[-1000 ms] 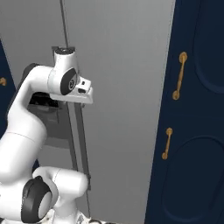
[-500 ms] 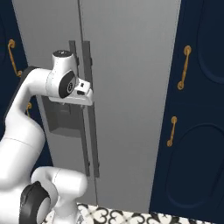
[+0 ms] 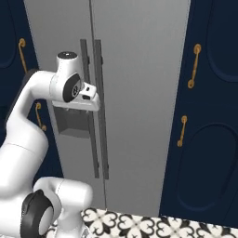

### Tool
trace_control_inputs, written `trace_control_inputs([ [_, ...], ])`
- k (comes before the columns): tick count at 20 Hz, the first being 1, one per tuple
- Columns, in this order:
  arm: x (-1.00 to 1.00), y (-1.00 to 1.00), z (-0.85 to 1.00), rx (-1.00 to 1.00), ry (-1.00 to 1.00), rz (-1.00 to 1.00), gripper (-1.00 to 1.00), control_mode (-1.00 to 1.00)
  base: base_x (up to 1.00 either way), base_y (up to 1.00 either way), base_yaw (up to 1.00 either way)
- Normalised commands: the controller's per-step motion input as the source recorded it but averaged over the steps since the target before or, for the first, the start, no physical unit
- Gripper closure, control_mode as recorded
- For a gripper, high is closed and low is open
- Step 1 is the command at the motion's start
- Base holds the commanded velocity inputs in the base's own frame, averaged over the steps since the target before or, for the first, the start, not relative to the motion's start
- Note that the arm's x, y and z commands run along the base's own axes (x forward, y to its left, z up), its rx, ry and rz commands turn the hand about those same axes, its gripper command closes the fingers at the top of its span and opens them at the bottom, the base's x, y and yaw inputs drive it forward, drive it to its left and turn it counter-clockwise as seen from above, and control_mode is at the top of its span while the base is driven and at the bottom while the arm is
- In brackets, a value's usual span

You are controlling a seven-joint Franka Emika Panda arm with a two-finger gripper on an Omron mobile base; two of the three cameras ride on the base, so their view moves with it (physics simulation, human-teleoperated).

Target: Take the strawberry from the fridge and place it on top of the pancake, located on the dining counter.

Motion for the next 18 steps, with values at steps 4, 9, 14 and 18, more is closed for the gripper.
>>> trace_control_inputs([
  [4,0.0,0.0,0.0,0.0,0.0,0.0,-1.0,1.0,-0.03,0.0,0.0],
  [9,0.71,-0.01,-0.23,-0.01,-0.28,0.0,-1.0,-1.0,0.0,0.0,0.0],
  [14,0.97,-0.33,-0.24,-0.04,-0.36,0.0,-1.0,-1.0,0.0,0.0,0.0],
  [18,0.65,-0.23,-0.04,0.0,-0.4,-0.03,-1.0,-1.0,0.0,0.0,0.0],
])
